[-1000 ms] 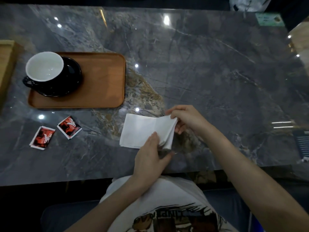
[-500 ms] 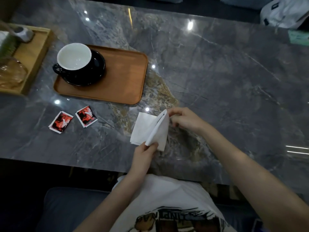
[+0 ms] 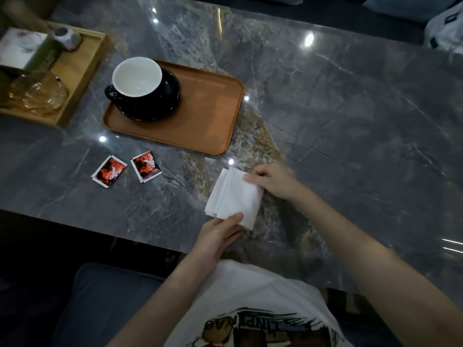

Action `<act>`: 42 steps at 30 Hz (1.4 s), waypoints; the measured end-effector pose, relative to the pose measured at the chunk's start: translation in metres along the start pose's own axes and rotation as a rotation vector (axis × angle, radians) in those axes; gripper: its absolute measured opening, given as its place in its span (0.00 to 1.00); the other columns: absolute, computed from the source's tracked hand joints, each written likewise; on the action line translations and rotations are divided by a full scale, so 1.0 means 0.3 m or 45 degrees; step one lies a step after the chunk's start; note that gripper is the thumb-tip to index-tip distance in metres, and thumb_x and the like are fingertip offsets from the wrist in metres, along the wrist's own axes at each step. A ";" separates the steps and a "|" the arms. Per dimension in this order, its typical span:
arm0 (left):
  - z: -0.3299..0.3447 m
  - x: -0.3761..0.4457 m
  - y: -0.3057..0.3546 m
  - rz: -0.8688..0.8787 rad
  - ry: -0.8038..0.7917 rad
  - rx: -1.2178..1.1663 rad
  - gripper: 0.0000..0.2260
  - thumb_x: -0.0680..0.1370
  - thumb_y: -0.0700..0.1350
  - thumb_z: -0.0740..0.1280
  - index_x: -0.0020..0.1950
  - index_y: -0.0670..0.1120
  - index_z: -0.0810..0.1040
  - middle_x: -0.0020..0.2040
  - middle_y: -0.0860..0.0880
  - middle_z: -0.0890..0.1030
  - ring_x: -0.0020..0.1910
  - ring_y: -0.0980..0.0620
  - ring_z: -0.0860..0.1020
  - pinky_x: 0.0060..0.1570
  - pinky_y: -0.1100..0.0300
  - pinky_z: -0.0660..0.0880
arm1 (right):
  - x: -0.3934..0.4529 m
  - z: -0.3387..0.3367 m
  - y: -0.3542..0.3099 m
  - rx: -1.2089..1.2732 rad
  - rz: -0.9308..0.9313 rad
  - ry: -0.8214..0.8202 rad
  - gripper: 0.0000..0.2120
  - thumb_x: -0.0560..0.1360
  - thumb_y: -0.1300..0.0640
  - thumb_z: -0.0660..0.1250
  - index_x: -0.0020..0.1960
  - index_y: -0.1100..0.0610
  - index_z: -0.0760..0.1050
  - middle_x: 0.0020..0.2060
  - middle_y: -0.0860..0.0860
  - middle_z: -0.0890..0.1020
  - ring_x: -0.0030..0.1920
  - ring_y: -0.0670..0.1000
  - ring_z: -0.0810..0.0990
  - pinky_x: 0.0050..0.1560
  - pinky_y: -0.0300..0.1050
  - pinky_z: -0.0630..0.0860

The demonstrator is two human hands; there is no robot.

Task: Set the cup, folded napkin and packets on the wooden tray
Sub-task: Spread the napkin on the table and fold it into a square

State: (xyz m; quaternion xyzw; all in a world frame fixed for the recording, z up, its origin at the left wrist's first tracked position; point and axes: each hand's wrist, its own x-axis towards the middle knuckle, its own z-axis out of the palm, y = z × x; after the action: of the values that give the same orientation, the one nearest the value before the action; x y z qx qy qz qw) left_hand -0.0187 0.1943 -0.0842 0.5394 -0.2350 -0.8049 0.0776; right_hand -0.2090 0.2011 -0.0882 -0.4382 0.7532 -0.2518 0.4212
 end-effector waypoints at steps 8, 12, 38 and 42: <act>-0.028 -0.023 0.040 0.375 0.131 -0.129 0.27 0.70 0.31 0.69 0.65 0.49 0.66 0.54 0.46 0.79 0.51 0.50 0.80 0.36 0.64 0.80 | 0.015 0.023 0.021 -0.215 -0.101 0.034 0.20 0.76 0.44 0.61 0.28 0.50 0.67 0.27 0.47 0.71 0.30 0.47 0.71 0.36 0.46 0.65; -0.033 0.001 0.049 0.498 0.361 0.220 0.21 0.69 0.33 0.72 0.60 0.44 0.73 0.43 0.48 0.79 0.39 0.54 0.78 0.37 0.61 0.80 | 0.009 0.031 0.007 -0.324 -0.138 0.044 0.20 0.77 0.45 0.60 0.35 0.59 0.73 0.32 0.53 0.76 0.36 0.50 0.73 0.39 0.49 0.66; -0.093 0.059 0.138 0.622 0.503 1.664 0.11 0.75 0.52 0.65 0.37 0.47 0.70 0.42 0.40 0.82 0.46 0.39 0.78 0.42 0.52 0.73 | -0.001 0.075 0.017 -0.603 -0.170 0.227 0.17 0.76 0.46 0.61 0.33 0.54 0.70 0.35 0.56 0.80 0.44 0.57 0.74 0.44 0.48 0.62; -0.077 0.056 0.147 0.692 0.631 1.821 0.12 0.73 0.51 0.66 0.47 0.44 0.72 0.47 0.40 0.79 0.48 0.39 0.77 0.41 0.50 0.73 | -0.017 0.125 0.021 -0.721 -0.121 0.481 0.16 0.72 0.45 0.66 0.36 0.58 0.75 0.35 0.57 0.80 0.41 0.59 0.76 0.42 0.50 0.68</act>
State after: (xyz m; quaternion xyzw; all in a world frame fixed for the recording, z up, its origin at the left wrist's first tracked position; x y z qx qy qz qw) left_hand -0.0102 0.1425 -0.0850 0.5452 -0.7926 -0.2694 -0.0435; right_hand -0.1784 0.2082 -0.1104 -0.5180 0.8365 -0.1288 0.1235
